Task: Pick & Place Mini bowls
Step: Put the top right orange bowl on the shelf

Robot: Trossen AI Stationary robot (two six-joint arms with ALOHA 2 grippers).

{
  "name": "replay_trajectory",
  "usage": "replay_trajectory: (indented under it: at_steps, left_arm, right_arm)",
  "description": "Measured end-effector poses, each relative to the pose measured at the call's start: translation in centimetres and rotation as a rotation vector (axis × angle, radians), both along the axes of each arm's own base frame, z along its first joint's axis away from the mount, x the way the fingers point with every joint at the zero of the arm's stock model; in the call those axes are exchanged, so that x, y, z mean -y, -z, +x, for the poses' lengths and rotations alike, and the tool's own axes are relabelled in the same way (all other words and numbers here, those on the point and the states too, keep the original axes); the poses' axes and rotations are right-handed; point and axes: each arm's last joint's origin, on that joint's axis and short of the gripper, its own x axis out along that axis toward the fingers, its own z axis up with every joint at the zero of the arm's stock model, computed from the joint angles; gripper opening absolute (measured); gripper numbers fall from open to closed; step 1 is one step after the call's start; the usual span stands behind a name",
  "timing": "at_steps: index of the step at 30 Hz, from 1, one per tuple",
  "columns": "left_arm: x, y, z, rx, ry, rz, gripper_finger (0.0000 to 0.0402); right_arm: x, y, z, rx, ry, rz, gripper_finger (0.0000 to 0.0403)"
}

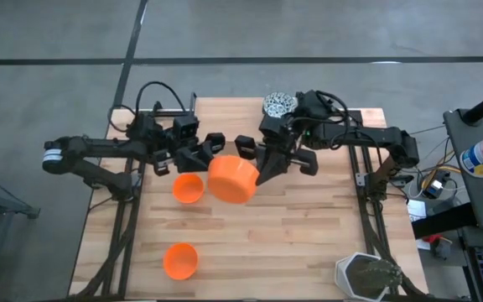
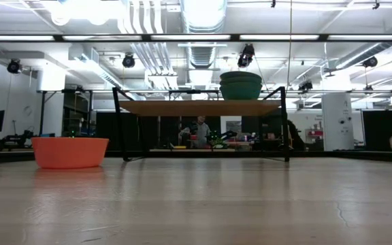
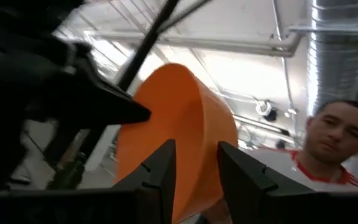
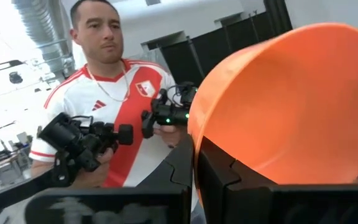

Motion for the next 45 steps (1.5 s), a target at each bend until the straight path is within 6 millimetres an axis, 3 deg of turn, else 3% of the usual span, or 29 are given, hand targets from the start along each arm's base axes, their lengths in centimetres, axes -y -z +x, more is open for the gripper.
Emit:
replay_trajectory:
  at_steps: [9,17,21,25,29,35,40,45]
  left_arm:
    - [0.6,-0.1,-0.2,-0.01,0.06,-0.003,0.0105]
    - [0.7,-0.3,-0.4,-0.011,0.107,0.023,0.0019]
    - [0.8,-0.4,-0.6,-0.006,0.133,0.032,0.0007]
    - [0.9,-0.4,-0.6,-0.019,0.149,0.032,0.0002]
    - [0.7,-0.2,-0.5,-0.053,0.143,0.004,0.0]
    - [0.2,0.7,0.2,-0.163,0.102,-0.014,0.0]
    - [-0.8,1.9,0.3,-0.324,-0.008,0.019,0.0]
    - [-2.4,3.7,-0.6,-0.519,-0.308,0.078,0.0]
  right_arm:
    - [0.1,0.9,0.9,-0.026,0.009,0.006,0.0008]
    - [0.4,0.9,1.0,-0.025,0.033,0.013,0.0009]
    - [0.7,0.9,1.1,-0.075,0.091,0.071,0.0014]
    - [0.9,0.8,1.3,-0.075,0.158,0.106,0.0051]
    - [1.6,0.7,1.5,-0.085,0.286,0.184,0.0112]
    - [2.9,0.7,1.5,-0.024,0.387,0.16,0.0196]
    - [3.6,0.1,0.9,0.02,0.429,0.151,0.0226]
    - [3.5,-1.3,-0.4,0.103,0.456,0.125,0.023]
